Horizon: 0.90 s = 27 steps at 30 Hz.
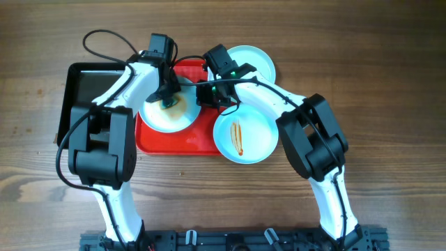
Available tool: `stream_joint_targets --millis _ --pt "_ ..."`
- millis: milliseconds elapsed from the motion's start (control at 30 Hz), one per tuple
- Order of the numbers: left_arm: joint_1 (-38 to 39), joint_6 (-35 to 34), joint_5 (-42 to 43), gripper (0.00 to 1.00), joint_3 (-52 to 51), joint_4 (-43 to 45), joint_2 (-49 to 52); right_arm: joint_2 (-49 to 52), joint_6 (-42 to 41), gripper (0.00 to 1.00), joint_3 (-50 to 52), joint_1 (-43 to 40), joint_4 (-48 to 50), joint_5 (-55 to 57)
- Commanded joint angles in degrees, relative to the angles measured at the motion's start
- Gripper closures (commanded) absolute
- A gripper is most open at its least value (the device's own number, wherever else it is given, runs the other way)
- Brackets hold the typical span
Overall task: Clean dirty plates on tray and stack at the side
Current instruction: 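Scrub the held plate's surface with the sponge in the left gripper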
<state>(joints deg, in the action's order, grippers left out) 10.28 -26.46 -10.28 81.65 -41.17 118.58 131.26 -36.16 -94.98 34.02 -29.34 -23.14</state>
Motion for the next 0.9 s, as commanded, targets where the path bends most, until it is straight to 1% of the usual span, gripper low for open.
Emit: stream_joint_targets --millis 0,67,100,133,167,233,300,333,400,467,533,567,600,667,733,833,867 --pt "-0.7 -4.0 -7.7 0.96 -0.4 -7.8 2.2 2.3 0.1 0.96 0.2 0.5 -0.2 -0.9" --pt "-0.7 -3.7 -1.5 0.96 -0.4 -12.2 2.2 2.3 0.1 0.96 0.2 0.4 -0.2 -0.9" --pt "-0.7 -2.4 2.4 0.96 -0.4 -13.2 2.2 2.3 0.1 0.96 0.2 0.4 -0.3 -0.9" --pt "-0.7 0.9 8.3 0.96 -0.4 -13.9 2.2 2.3 0.1 0.96 0.2 0.4 -0.3 -1.0" --pt "-0.7 5.6 16.2 0.96 -0.4 -14.3 2.2 2.3 0.2 0.96 0.2 0.4 -0.3 -1.0" --pt "-0.7 10.8 26.8 0.96 -0.4 -14.5 2.2 2.3 0.1 0.96 0.2 0.4 -0.4 -1.2" --pt "-0.7 14.1 33.3 0.96 -0.4 -13.0 2.2 2.3 0.1 0.96 0.2 0.4 -0.3 -1.4" --pt "-0.7 14.5 33.9 0.96 -0.4 -12.0 2.2 2.3 0.1 0.96 0.2 0.4 -0.2 -1.4" --pt "-0.8 14.5 33.5 0.96 -0.4 -8.3 2.2 2.3 0.1 0.96 0.2 0.4 -0.1 -1.4" --pt "-0.8 13.7 30.3 0.96 -0.4 -4.3 2.2 2.3 0.1 0.96 0.2 0.4 -0.1 -1.4" --pt "-0.7 7.8 21.0 0.96 -0.4 -0.2 2.2 2.3 0.1 0.96 0.2 0.4 -0.1 -1.4" --pt "-0.7 3.7 14.6 0.96 -0.4 1.0 2.2 2.3 0.1 0.96 0.2 0.4 0.0 -1.4" --pt "-0.7 -2.6 5.2 0.96 -0.4 1.6 2.2 2.3 0.1 0.96 0.2 0.4 0.2 -1.4" --pt "-0.7 -8.3 -5.6 0.96 -0.4 0.9 2.2 2.3 0.1 0.96 0.2 0.4 0.3 -1.4" --pt "-0.7 -9.7 -8.5 0.96 -0.4 -1.1 2.2 2.3 0.1 0.96 0.2 0.4 0.4 -1.4" --pt "-0.7 -12.2 -8.1 0.96 -0.4 -6.6 2.2 2.3 0.1 0.96 0.2 0.4 0.4 -1.4" --pt "-0.7 -12.2 -6.7 0.96 -0.4 -9.0 2.2 2.3 0.1 0.96 0.2 0.4 0.4 -1.4"
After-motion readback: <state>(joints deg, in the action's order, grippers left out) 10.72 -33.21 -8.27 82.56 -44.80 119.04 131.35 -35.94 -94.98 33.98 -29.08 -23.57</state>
